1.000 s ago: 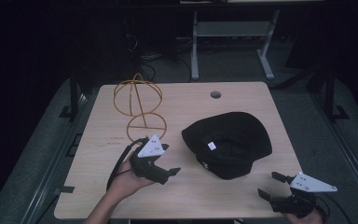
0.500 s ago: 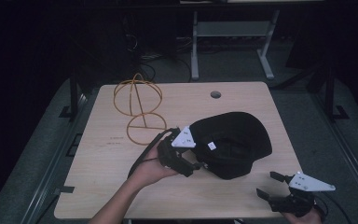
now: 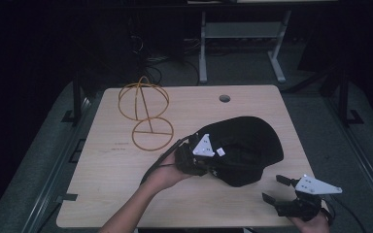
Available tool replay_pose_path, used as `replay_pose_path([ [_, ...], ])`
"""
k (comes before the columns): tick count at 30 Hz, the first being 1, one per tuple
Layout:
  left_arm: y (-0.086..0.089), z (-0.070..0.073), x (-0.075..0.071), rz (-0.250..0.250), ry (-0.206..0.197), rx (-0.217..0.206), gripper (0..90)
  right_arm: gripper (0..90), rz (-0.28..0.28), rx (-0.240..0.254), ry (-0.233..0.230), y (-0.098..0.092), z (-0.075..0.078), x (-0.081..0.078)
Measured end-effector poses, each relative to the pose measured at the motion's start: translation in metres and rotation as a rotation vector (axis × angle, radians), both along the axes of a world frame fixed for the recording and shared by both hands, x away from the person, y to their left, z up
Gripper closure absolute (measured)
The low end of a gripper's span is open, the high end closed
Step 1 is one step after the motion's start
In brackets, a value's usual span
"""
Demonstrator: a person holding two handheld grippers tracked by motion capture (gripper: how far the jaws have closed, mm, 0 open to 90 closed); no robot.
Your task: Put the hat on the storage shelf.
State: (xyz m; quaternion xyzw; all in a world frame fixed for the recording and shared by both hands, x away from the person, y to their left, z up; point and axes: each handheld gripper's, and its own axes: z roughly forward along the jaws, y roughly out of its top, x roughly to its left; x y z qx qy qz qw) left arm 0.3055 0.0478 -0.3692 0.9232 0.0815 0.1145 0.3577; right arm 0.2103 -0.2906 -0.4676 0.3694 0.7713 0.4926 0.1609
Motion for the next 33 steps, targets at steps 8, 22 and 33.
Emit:
replay_pose_path([
  [8, 0.010, -0.006, -0.004, -0.014, 0.015, -0.088, 84.1, 13.8, 0.008, 0.012, -0.015, 0.010, 0.009, 0.010],
  [22, 0.053, -0.017, -0.007, 0.028, 0.103, -0.279, 86.7, 13.8, 0.022, 0.065, -0.006, 0.033, 0.033, 0.052],
  [33, 0.064, -0.021, -0.009, 0.026, 0.123, -0.319, 86.8, 22.8, 0.049, 0.119, 0.033, 0.047, 0.025, 0.073],
])
